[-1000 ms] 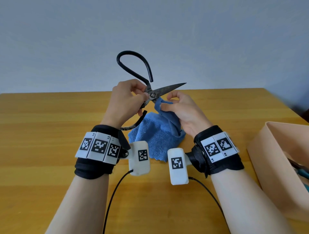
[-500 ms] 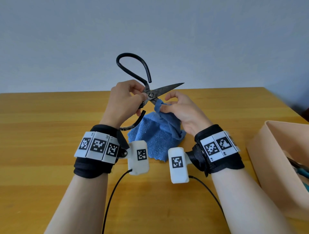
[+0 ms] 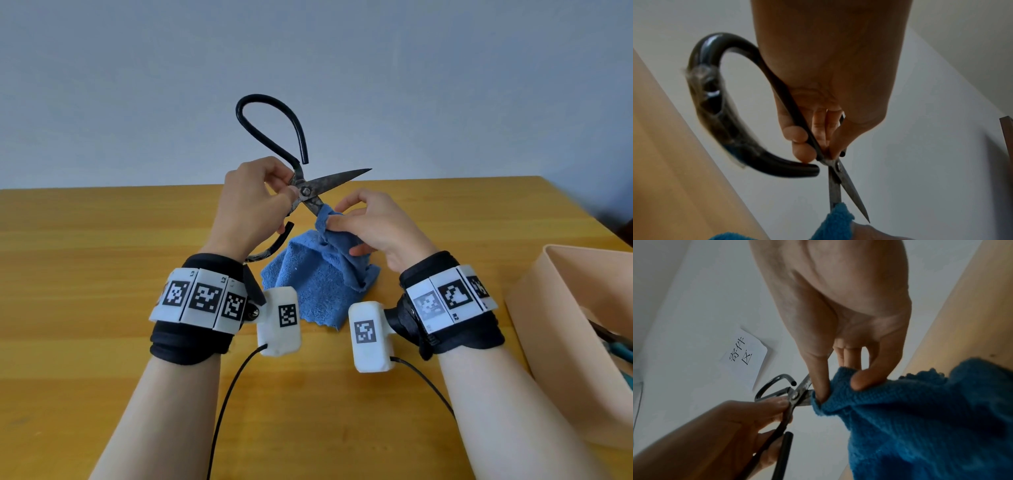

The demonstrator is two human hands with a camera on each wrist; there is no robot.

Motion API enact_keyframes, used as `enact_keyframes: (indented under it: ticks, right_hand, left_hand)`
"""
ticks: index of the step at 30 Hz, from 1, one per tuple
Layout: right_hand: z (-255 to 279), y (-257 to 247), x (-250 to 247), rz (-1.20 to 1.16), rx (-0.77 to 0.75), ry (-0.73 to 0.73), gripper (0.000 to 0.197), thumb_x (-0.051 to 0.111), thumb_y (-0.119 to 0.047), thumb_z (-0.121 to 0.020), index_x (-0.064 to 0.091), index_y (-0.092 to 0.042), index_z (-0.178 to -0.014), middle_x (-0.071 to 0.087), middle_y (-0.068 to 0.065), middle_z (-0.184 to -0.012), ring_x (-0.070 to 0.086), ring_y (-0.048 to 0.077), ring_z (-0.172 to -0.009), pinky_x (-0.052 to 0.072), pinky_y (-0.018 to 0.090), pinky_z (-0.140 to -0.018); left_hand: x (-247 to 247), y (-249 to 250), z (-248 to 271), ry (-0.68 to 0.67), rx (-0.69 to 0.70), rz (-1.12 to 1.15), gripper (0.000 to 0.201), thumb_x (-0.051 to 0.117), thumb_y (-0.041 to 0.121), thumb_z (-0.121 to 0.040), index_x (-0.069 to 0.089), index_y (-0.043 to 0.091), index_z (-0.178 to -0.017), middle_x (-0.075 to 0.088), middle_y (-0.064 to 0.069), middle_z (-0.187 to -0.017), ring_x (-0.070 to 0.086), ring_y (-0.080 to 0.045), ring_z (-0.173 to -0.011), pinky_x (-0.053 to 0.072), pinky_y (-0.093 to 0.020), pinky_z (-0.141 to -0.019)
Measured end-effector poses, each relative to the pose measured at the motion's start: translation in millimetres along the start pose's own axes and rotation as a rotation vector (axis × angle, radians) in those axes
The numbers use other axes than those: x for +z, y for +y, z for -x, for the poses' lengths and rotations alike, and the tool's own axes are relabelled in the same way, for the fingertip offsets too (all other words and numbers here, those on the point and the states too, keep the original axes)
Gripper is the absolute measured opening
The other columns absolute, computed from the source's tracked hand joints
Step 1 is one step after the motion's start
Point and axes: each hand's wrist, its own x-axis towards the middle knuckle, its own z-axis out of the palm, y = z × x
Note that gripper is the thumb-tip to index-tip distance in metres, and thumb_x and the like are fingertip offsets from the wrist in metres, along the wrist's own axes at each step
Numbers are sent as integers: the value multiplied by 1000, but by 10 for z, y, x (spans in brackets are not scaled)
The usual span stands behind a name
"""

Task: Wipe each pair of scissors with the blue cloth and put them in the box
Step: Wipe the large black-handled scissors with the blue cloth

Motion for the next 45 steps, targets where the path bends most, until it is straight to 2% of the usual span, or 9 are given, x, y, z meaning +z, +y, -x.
enact_keyframes:
  ticks: [4, 8, 13, 21, 26, 30, 36, 41, 45]
  right_hand:
    - [42, -30, 20, -131, 40, -74, 28, 74, -11, -87, 59, -11, -111, 67, 13, -112, 70, 27, -93, 59, 32, -56]
    - [54, -43, 50, -322, 28, -98, 31, 65, 3, -90, 56, -6, -119, 67, 18, -113, 73, 26, -80, 61, 35, -59]
    - [20, -36, 79, -380, 16, -133, 32, 49, 13, -95, 52, -8, -119, 69, 20, -112, 74, 32, -81, 63, 41, -69]
    - [30, -4, 37, -438, 16, -127, 23, 63, 8, -90, 56, -3, -109, 69, 22, -103, 74, 27, -77, 62, 31, -61]
    - [11, 7, 46, -436, 15, -156, 17, 55, 9, -94, 58, -3, -106, 68, 23, -112, 73, 32, -92, 63, 34, -70]
    - [-5, 17, 44, -437, 18, -184, 22, 49, 11, -96, 56, -5, -109, 68, 21, -114, 73, 31, -95, 63, 38, -75]
    - [-5, 40, 14, -353, 44, -80, 12, 66, -3, -92, 58, -7, -99, 69, 20, -100, 74, 26, -72, 62, 28, -63]
    - [-10, 47, 62, -401, -12, -153, 20, 51, 12, -95, 56, -4, -107, 67, 22, -115, 73, 30, -95, 63, 34, -73]
    - [-5, 59, 32, -343, 25, -115, 18, 61, 4, -93, 57, -4, -108, 67, 23, -113, 74, 29, -86, 63, 32, -67]
  left_hand:
    - [14, 10, -7, -4, 4, -6, 6, 64, 11, -91, 64, 17, -94, 67, 4, -84, 61, -13, -40, 50, -22, -48]
    - [31, 30, -3, -9, 9, 3, 7, 64, 11, -91, 64, 16, -95, 66, 5, -82, 62, -13, -41, 45, -17, -44]
    - [31, 45, 3, -24, 8, 14, 6, 64, 12, -92, 65, 16, -96, 66, 8, -82, 62, -14, -41, 51, -24, -49]
    - [9, 38, -1, -24, -1, 39, 6, 65, 13, -93, 65, 17, -97, 66, 8, -83, 61, -12, -41, 46, -18, -51]
    - [-21, 12, 1, -17, -9, 41, 5, 65, 12, -92, 65, 15, -97, 66, 8, -82, 61, -12, -41, 45, -16, -50]
    - [-48, -6, -6, -13, -24, 43, 5, 65, 13, -92, 66, 16, -96, 67, 7, -85, 62, -13, -41, 46, -18, -53]
    - [-70, -15, -1, 13, -37, 64, 7, 65, 12, -92, 67, 14, -98, 66, 8, -81, 62, -16, -43, 50, -27, -56]
    - [-94, -30, -9, 29, -42, 68, 6, 65, 12, -92, 67, 13, -98, 66, 6, -81, 62, -17, -43, 51, -28, -58]
    - [-114, -51, -15, 34, -52, 62, 6, 65, 12, -91, 67, 13, -97, 67, 5, -83, 61, -17, -43, 51, -28, -58]
